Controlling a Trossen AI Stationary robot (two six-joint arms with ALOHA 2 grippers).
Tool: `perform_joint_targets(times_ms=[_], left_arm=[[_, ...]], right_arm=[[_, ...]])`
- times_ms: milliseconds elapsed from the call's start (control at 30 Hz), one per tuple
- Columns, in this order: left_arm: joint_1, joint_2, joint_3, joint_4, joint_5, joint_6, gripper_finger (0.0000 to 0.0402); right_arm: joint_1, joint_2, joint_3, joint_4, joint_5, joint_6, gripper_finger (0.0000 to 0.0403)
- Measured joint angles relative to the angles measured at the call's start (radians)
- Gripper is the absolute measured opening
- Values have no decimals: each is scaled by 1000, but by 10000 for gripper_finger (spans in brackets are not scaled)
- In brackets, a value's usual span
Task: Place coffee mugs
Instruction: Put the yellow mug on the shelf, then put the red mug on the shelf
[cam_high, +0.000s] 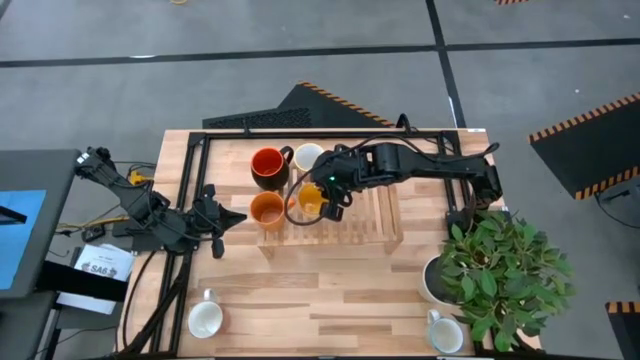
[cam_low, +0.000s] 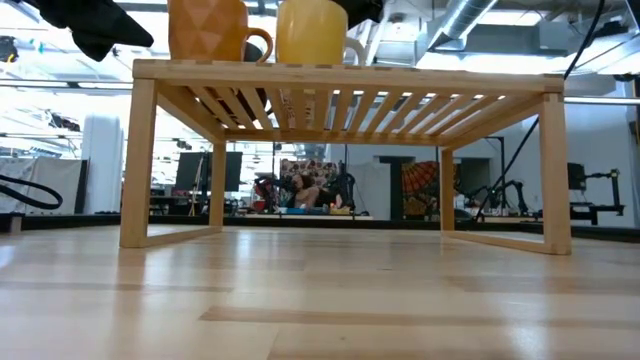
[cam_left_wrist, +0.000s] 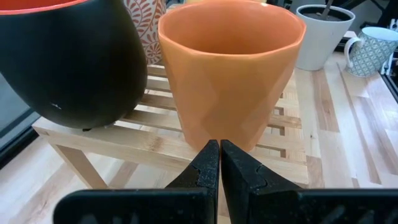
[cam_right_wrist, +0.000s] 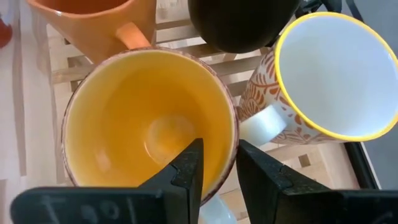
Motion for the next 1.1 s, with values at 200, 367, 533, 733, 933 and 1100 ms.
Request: perform_joint_targets(times_ms=[200, 367, 533, 733, 933, 1100], left_arm=[[0, 0, 0, 0, 0, -1, 0], [0, 0, 0, 0, 0, -1, 0], [0, 0, 0, 0, 0, -1, 0], [0, 0, 0, 0, 0, -2, 0], [0, 0, 0, 2, 0, -1, 0], [0, -14, 30, 0, -22, 72, 0]], right_arm=[[0, 0, 3, 31, 1, -1, 121], [0, -3, 38, 21, 1, -6, 121], [0, -3, 63, 9, 6, -8, 121], [0, -3, 79, -108, 45, -24, 121], [0, -14, 79, -263, 168, 9, 122], [0, -75, 78, -310, 220, 41, 122]])
